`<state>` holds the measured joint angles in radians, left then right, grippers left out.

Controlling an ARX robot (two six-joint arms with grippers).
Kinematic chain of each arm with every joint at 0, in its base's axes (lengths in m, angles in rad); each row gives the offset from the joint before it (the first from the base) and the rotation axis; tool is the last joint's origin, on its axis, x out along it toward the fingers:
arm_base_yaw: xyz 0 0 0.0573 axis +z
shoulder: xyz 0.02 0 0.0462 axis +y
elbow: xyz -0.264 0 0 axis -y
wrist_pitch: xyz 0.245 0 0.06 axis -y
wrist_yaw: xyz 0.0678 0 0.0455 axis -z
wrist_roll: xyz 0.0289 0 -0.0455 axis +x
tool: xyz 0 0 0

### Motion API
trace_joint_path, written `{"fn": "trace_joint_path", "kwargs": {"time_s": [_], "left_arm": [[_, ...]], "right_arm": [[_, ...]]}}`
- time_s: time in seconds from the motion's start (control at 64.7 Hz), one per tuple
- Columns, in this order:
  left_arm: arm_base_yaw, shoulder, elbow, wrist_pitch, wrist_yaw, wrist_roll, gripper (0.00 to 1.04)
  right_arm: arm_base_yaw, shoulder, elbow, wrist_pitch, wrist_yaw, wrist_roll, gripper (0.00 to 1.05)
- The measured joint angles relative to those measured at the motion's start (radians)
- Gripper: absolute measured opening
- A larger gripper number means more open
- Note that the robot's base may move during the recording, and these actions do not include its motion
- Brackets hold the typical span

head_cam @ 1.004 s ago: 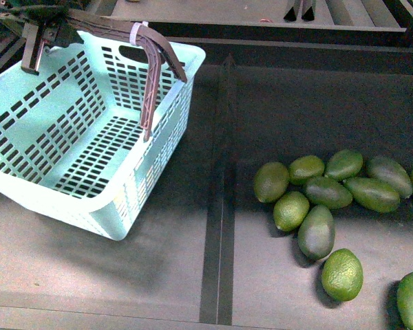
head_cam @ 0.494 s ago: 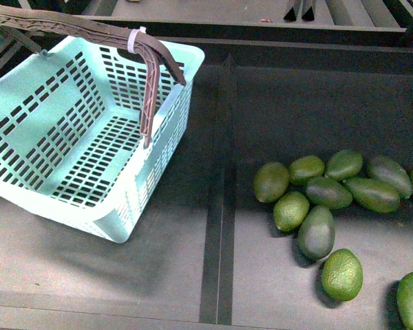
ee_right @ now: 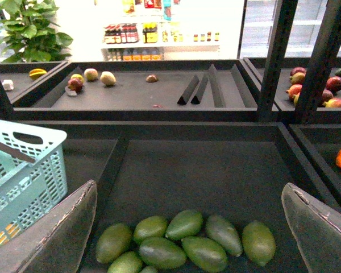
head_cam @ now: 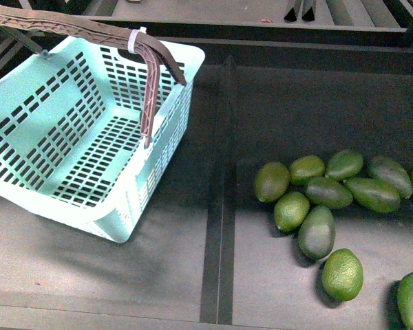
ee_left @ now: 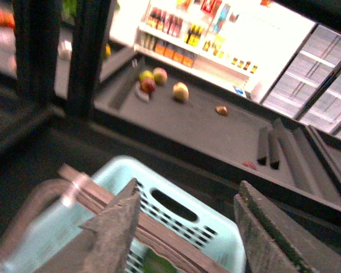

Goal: Pick mango and avocado into basket

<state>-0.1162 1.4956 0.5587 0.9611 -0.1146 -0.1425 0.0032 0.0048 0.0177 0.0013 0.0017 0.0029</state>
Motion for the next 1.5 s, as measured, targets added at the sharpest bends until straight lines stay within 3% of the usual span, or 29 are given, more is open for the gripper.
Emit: {"fn": "trace_joint_path", "kwargs": {"time_s": [0.139, 0.278, 0.34, 0.556, 1.251, 1.499], "left_arm": [[0.026, -0.110, -0.174, 0.023, 0.031, 0.105, 0.02], [0.049, -0.241, -0.293, 0.025, 0.049, 0.123, 0.02], [0.088, -0.302, -0.340, 0.008, 0.108, 0.127, 0.02], [0.113, -0.467, -0.477, -0.016, 0.114, 0.128, 0.02], [0.113, -1.092, -0.544, -0.559, 0.114, 0.131, 0.02], [0.113, -1.211, -0.544, -0.676, 0.114, 0.131, 0.02]], "right_arm": [[0.000, 0.000, 0.000, 0.000, 0.000, 0.000, 0.96], [0.000, 0.000, 0.000, 0.000, 0.000, 0.000, 0.96], [0.000, 0.000, 0.000, 0.000, 0.000, 0.000, 0.96], [0.000, 0.000, 0.000, 0.000, 0.000, 0.000, 0.96], [0.000, 0.000, 0.000, 0.000, 0.000, 0.000, 0.96], [0.000, 0.000, 0.000, 0.000, 0.000, 0.000, 0.96]]}}
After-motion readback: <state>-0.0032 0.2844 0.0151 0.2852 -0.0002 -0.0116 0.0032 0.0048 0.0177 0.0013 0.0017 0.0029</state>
